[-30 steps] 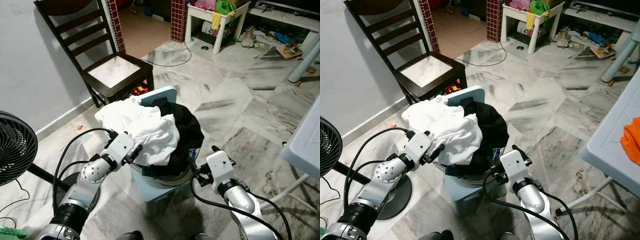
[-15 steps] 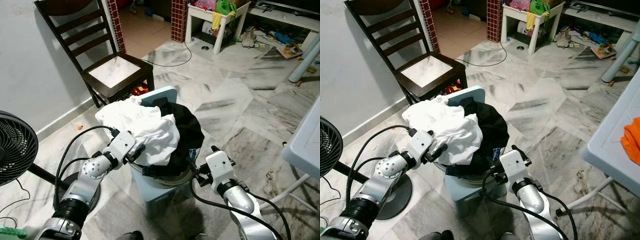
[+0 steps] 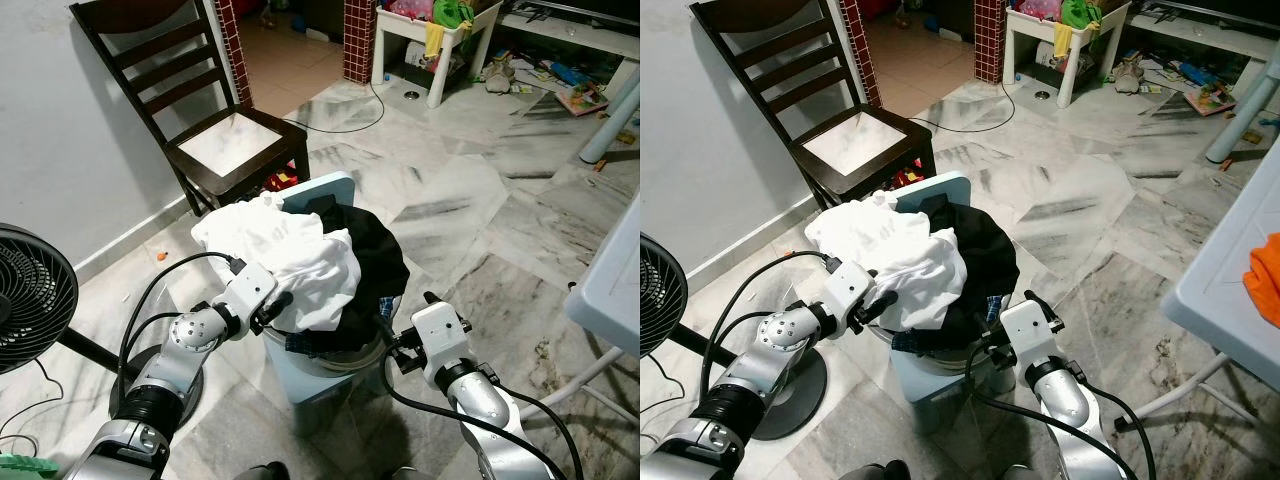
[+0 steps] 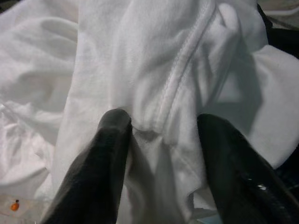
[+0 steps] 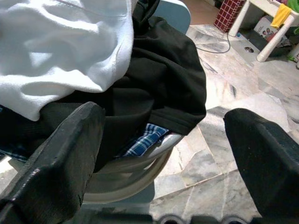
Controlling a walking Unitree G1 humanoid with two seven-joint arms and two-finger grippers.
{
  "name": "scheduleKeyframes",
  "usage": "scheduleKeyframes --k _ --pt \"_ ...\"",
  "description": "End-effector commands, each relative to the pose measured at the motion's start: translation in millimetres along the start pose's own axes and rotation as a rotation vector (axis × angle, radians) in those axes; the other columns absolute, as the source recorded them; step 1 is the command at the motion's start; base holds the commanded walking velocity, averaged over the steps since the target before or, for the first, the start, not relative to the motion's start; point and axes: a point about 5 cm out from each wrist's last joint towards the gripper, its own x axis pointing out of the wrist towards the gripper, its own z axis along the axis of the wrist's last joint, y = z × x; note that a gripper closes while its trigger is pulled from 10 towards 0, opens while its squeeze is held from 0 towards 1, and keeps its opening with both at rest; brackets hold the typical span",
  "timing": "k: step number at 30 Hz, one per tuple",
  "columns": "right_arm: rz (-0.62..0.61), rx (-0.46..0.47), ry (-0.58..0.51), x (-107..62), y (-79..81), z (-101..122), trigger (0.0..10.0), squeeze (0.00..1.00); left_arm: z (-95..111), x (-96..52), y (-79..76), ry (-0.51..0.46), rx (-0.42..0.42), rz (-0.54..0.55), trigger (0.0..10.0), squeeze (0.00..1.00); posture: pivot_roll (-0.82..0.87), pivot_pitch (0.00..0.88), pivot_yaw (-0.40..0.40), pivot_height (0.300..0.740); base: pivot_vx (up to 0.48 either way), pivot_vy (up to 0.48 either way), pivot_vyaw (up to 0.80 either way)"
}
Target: Hang hanger
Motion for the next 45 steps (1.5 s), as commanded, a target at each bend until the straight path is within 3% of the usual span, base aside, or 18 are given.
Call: scheduleKeyframes --k 1,9,17,30,38,40,41,43,45 --pt "-0.009 0.001 0.004 -1.5 0.1 -2.0 10.0 0.00 -2.1 -1.6 3.7 0.011 0.007 0.002 0.0 0.00 -0.12 0.129 0.100 0.740 0.000 0.000 0.00" --pt "-0.003 0.001 0.002 -0.3 0.6 -1.3 10.0 0.00 -0.2 -1.1 6.8 -0.010 0.013 0.016 0.0 0.00 -0.12 0.125 0.100 0.740 0.000 0.000 0.00" --pt "0.148 0.072 -0.068 -6.8 17.0 7.9 10.0 0.00 1.4 0.7 6.2 -0.020 0.016 0.009 0.0 0.00 -0.13 0.122 0.103 0.740 0.000 0.000 0.00" --pt "0.149 0.049 -0.071 -2.2 13.2 8.9 10.0 0.00 15.0 -7.7 14.4 -0.146 0.117 0.068 0.0 0.00 -0.12 0.111 0.092 0.740 0.000 0.000 0.00" --pt "0.150 0.042 -0.073 0.0 14.4 9.1 10.0 0.00 16.4 -7.8 5.6 -0.182 0.144 0.053 0.0 0.00 -0.12 0.104 0.088 0.740 0.000 0.000 0.00" --pt "0.149 0.038 -0.072 0.7 14.2 8.8 10.0 0.00 29.1 -5.6 9.4 -0.262 -0.014 0.140 0.0 0.00 -0.12 0.098 0.087 0.740 0.000 0.000 0.00" --pt "0.147 0.037 -0.072 1.2 13.7 8.7 10.0 0.00 34.9 -5.7 11.3 -0.293 -0.041 0.163 0.0 0.00 -0.12 0.092 0.086 0.740 0.000 0.000 0.00" --pt "0.137 0.030 -0.077 3.9 10.6 10.2 10.0 0.00 59.3 -9.1 16.5 -0.385 0.089 0.179 0.0 0.00 -0.11 0.078 0.082 0.740 0.000 0.000 0.00" --pt "0.127 0.024 -0.081 8.5 8.0 11.3 10.0 0.00 81.3 -13.4 26.5 -0.464 0.143 0.220 0.0 0.00 -0.10 0.067 0.080 0.740 0.000 0.000 0.00"
